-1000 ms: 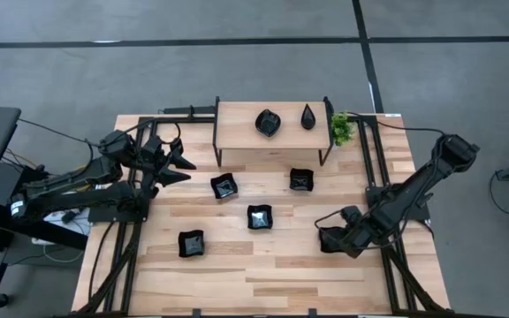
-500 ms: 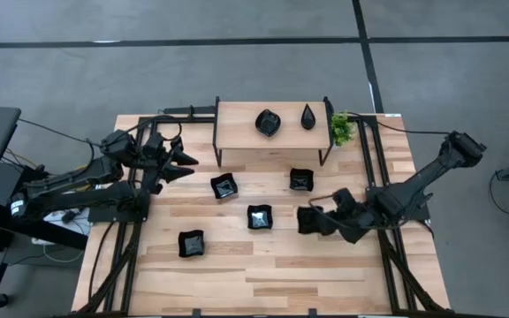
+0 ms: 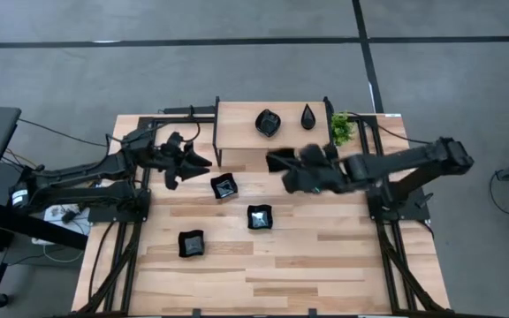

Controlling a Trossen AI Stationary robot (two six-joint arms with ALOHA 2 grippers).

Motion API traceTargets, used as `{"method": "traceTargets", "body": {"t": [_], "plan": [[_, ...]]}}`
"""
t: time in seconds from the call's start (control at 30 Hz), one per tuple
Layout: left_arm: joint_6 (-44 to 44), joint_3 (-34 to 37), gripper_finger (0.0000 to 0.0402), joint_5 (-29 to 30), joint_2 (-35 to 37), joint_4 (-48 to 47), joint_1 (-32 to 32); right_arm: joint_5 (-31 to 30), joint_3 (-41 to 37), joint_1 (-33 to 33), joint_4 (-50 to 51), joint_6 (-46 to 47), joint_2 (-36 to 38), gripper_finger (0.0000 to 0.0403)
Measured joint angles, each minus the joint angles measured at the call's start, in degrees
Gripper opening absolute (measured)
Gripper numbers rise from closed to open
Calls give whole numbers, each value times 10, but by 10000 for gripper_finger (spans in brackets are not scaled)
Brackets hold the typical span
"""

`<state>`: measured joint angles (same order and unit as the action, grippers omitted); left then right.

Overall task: Pick & Place Mini shaped plates
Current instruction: Put the distorted square plate on top of the shelf

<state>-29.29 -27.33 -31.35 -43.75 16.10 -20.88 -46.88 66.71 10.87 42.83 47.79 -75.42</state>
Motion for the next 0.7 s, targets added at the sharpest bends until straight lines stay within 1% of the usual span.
{"method": "traceTargets", "body": {"t": [0.07, 0.13, 0.23, 0.33, 0.43, 0.6, 0.7], "plan": [[0, 0, 159, 11, -2, 9, 0, 1, 31, -29, 0, -42, -26, 0], [1, 0, 159, 36, -2, 20, 0, 8, 61, -54, 1, -57, -51, 0], [6, 0, 159, 70, -2, 38, 0, 56, 114, -86, -1, -88, -90, 0], [37, 0, 159, 89, -2, 51, 0, 151, 173, -118, -4, -139, -127, 0], [68, 0, 159, 92, -1, 57, 0, 248, 230, -150, 4, -183, -160, 0], [140, 0, 159, 91, -1, 64, 13, 401, 303, -206, 29, -195, -196, 0], [170, 0, 159, 90, -1, 66, 21, 471, 327, -234, 34, -198, -208, 0]]}}
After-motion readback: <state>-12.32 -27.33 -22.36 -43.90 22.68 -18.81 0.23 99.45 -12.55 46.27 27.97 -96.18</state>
